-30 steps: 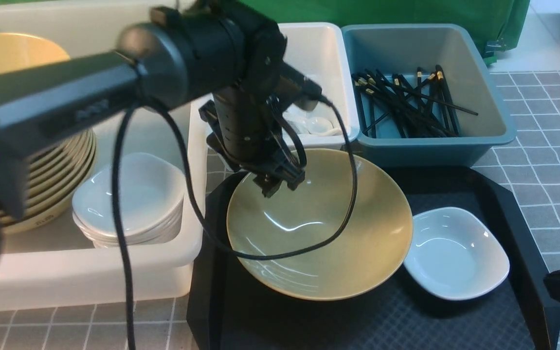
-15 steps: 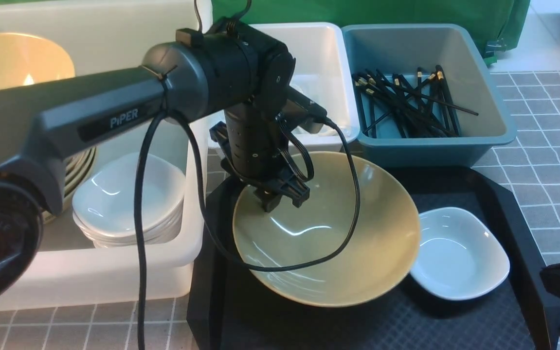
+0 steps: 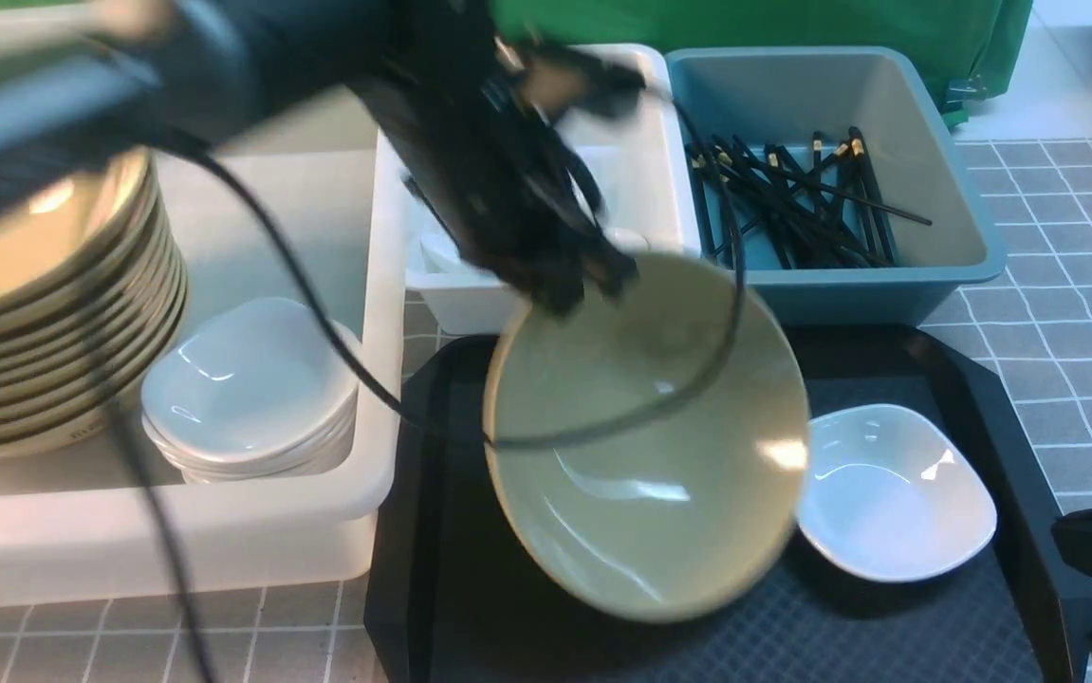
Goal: On grey table put chopsticks spoon bowls plates into blue grey white boxes.
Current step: 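Grasp the large bowl on the tray by its rim, then place the tan bowl onto the bowl stack in the left bin with the left gripper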
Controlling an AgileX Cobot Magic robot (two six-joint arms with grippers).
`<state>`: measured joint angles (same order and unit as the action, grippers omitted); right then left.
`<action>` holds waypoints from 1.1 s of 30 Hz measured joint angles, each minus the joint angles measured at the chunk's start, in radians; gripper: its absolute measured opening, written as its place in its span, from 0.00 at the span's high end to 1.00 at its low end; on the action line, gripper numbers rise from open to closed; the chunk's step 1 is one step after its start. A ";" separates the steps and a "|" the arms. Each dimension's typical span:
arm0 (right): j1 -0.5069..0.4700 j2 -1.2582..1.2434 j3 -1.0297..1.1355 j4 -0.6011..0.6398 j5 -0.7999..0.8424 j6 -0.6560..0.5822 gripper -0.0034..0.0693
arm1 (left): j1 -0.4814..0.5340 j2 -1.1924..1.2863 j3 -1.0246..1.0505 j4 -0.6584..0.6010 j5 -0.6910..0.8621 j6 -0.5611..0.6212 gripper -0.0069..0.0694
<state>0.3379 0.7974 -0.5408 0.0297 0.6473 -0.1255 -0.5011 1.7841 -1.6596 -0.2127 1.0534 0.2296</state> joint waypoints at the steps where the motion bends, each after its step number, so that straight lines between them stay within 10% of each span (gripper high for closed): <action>1: 0.001 0.000 0.000 0.000 -0.003 0.001 0.91 | 0.034 -0.025 0.000 -0.063 -0.014 0.023 0.90; 8: 0.001 0.000 0.000 0.000 -0.011 0.001 0.90 | 0.287 -0.178 0.000 -0.435 -0.013 0.182 0.90; 19: 0.001 0.000 0.000 0.001 -0.017 0.001 0.90 | 1.003 -0.409 0.016 -0.407 0.040 0.167 0.90; 33: 0.001 0.000 0.000 0.020 -0.022 0.001 0.89 | 1.171 -0.357 0.346 -0.381 -0.220 0.118 0.87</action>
<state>0.3389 0.7974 -0.5408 0.0495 0.6255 -0.1247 0.6702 1.4273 -1.3140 -0.5939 0.8338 0.3475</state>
